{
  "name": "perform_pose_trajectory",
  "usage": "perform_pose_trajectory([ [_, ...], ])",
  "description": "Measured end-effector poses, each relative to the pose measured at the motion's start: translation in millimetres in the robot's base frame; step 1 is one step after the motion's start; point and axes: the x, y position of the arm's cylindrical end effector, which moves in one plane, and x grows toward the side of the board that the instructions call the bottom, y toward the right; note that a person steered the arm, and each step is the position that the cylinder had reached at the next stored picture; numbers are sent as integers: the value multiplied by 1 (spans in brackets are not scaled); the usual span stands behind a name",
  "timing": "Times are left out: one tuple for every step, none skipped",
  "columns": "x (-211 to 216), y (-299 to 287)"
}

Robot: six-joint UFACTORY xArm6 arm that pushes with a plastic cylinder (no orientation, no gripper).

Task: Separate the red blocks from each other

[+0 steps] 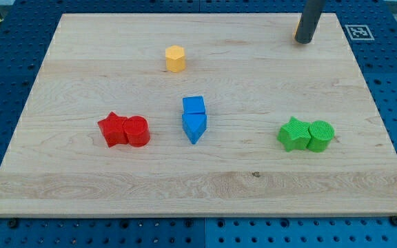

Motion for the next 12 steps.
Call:
perform_pose_trajectory([
  [-9,0],
  [-10,0],
  [1,-14],
  [16,-91],
  [16,-166],
  [16,-237],
  [22,-277],
  [70,-307],
  [136,-319],
  [178,-324],
  [204,-335],
  [236,-359],
])
